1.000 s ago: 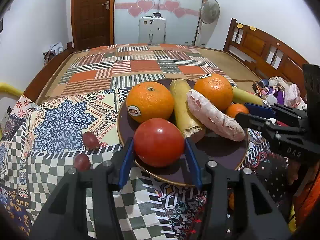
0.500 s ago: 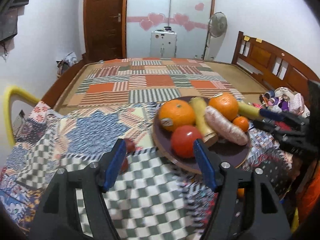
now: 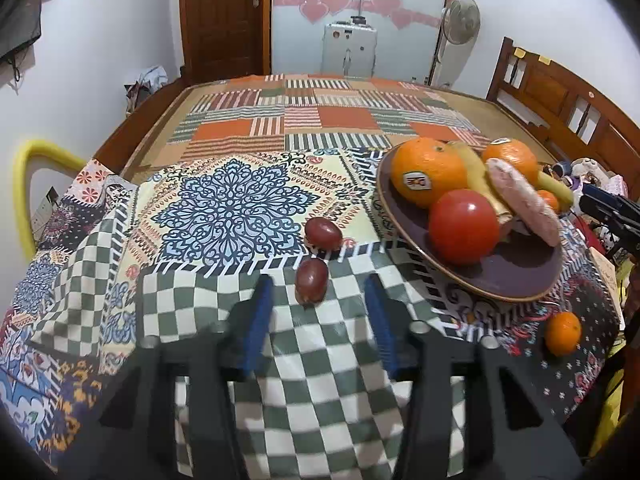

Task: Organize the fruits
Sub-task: 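Grasp a dark red date with the left tool while the right tool grasps the yellow cylinder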

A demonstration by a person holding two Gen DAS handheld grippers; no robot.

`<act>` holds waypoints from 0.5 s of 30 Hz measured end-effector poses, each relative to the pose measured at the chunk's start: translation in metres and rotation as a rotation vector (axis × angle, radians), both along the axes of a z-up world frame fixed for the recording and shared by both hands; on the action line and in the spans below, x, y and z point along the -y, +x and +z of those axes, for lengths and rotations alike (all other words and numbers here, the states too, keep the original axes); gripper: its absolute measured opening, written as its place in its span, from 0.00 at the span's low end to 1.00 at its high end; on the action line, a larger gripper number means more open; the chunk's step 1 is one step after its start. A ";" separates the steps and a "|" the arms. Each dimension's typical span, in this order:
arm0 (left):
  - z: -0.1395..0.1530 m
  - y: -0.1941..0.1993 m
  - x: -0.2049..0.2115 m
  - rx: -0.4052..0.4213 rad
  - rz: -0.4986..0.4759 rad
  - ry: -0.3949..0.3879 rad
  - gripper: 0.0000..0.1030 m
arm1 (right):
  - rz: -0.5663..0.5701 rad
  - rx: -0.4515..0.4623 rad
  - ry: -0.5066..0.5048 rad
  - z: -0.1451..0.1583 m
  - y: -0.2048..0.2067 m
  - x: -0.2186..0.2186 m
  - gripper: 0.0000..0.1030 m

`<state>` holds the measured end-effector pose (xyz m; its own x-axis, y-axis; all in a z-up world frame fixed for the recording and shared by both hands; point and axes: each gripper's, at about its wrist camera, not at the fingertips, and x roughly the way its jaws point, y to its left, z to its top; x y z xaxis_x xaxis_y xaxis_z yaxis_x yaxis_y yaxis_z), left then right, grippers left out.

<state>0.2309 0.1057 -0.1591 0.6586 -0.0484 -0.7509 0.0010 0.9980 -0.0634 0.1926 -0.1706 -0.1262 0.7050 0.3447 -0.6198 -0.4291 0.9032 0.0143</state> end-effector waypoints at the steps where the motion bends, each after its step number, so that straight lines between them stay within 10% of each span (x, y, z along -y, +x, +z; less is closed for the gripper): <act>1: -0.003 0.004 -0.001 -0.010 0.003 0.002 0.36 | -0.004 -0.002 -0.014 -0.001 0.004 0.000 0.49; 15: -0.014 0.021 0.003 -0.059 -0.033 0.041 0.29 | -0.010 -0.090 -0.145 -0.019 0.056 0.005 0.52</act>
